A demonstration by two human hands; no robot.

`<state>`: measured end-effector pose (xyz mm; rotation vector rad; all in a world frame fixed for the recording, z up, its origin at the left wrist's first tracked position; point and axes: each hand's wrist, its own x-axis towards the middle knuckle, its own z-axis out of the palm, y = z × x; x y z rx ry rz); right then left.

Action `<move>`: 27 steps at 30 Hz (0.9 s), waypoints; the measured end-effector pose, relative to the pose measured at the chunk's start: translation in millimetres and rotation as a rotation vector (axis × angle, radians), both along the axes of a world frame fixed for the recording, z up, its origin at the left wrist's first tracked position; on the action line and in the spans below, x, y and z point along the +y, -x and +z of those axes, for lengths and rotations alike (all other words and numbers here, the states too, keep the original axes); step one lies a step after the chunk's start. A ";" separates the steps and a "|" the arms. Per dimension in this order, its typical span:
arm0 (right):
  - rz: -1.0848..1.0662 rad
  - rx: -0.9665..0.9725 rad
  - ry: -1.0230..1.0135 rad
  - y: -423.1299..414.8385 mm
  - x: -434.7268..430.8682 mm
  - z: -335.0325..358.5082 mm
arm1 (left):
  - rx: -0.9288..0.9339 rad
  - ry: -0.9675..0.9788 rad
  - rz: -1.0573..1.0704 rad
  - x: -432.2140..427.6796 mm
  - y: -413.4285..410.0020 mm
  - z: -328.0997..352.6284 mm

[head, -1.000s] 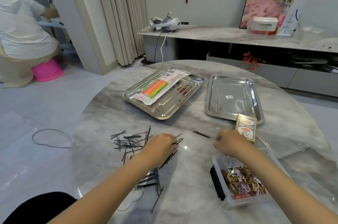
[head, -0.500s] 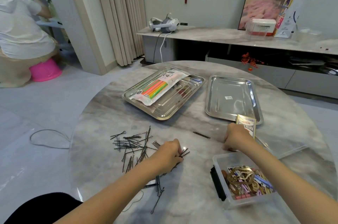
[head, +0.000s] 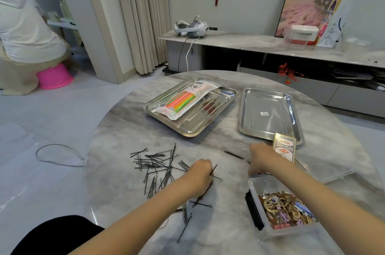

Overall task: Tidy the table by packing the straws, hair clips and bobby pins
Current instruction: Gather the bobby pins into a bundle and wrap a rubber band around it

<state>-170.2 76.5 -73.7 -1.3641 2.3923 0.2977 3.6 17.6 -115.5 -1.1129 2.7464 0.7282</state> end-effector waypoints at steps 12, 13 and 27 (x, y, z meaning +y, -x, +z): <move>-0.324 -1.100 0.482 -31.0 23.9 41.5 | 0.799 -1.516 0.793 4.4 3.4 41.7; -0.329 -1.101 0.500 -32.2 25.7 42.0 | 0.786 -1.510 0.778 8.3 4.1 41.7; -0.158 -0.879 0.573 -52.7 31.4 36.0 | 0.984 -1.716 1.091 9.8 4.9 36.6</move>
